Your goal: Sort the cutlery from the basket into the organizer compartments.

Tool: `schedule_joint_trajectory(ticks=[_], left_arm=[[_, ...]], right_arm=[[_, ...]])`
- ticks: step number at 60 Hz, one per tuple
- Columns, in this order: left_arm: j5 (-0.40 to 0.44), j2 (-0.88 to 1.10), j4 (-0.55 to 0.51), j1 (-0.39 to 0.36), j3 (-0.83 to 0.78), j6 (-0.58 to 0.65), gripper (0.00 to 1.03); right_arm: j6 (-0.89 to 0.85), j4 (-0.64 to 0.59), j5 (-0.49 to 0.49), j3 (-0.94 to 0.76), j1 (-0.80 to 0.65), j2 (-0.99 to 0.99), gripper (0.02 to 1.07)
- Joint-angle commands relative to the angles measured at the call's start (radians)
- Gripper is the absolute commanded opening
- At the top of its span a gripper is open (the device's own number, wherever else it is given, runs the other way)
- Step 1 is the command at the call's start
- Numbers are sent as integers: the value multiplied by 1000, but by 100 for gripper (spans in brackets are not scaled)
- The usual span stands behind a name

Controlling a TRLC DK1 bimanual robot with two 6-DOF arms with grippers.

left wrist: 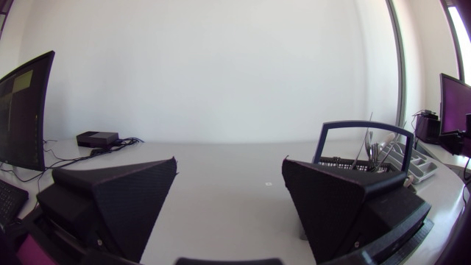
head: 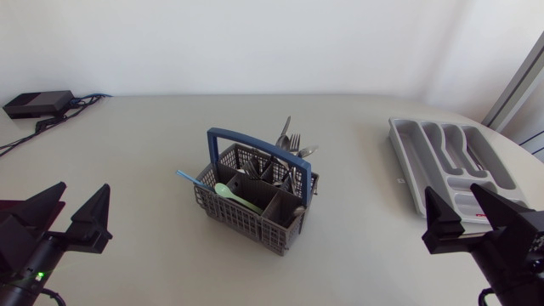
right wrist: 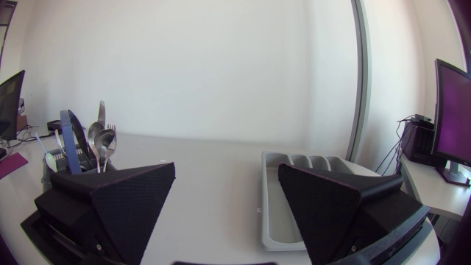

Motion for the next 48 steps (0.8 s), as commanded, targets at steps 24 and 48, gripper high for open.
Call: schedule_joint_trajectory(ticks=[24,48], left_arm=[[-3,-10,25,-5,-5,-11,98],[-3,406,47,7,256,-73,96]], right_arm=[[26,-5,0,0,23,-6,103],[53,62,12,237,74,394,102]])
